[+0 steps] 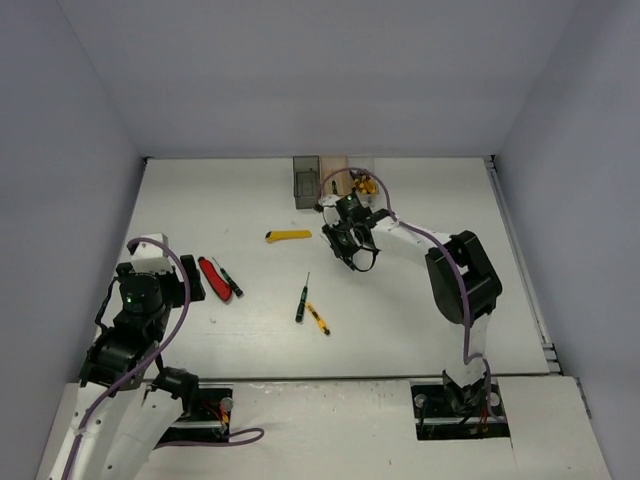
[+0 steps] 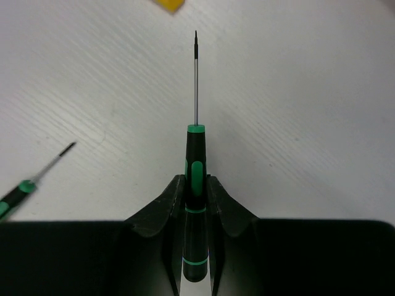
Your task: Sort the tools into containers
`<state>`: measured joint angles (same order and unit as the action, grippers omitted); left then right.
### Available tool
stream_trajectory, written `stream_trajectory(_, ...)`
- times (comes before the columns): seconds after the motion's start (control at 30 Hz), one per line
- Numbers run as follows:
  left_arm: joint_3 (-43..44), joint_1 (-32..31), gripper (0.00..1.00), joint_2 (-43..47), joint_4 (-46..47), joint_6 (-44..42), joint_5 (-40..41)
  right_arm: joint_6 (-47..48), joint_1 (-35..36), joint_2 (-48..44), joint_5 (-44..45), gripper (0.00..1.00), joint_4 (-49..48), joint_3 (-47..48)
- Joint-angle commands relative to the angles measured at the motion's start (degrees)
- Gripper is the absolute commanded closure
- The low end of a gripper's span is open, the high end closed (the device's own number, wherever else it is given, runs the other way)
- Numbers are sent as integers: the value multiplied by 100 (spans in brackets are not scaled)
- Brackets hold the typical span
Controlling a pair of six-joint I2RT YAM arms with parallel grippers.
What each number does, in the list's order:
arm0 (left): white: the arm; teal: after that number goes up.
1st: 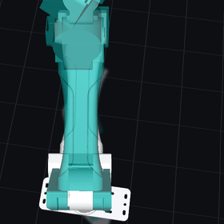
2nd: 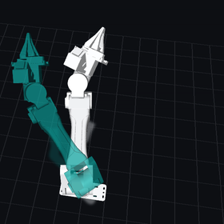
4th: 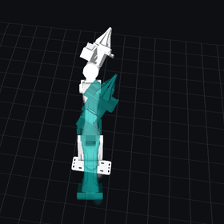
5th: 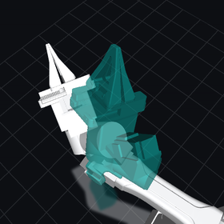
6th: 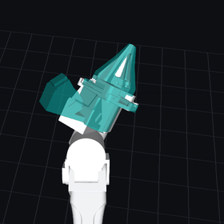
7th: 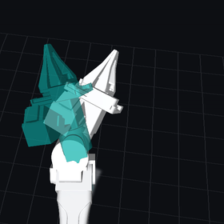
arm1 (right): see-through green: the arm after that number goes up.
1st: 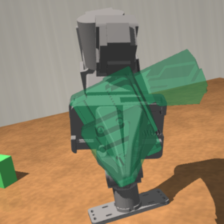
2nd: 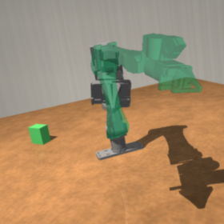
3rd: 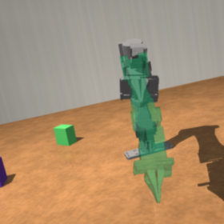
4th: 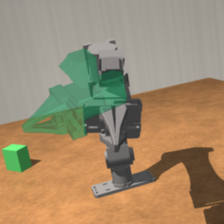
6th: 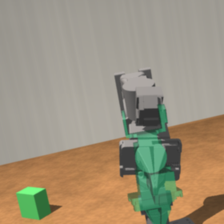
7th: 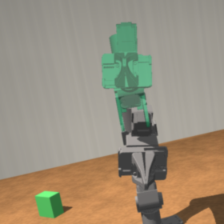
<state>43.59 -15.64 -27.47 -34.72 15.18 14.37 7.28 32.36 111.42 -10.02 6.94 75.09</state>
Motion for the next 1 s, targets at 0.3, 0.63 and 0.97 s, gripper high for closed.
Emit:
stream_trajectory(0.3,161,46,18,-200,188,-24,-19,-2015,-528,518,1700,100,-167,3444)
stream_trajectory(0.63,173,43,18,-329,194,-15,-48,-2468,-819,2252,1594,99,-178,5262)
stream_trajectory(0.97,185,43,18,-372,202,2,-83,-2519,-828,2779,1390,91,-367,5219)
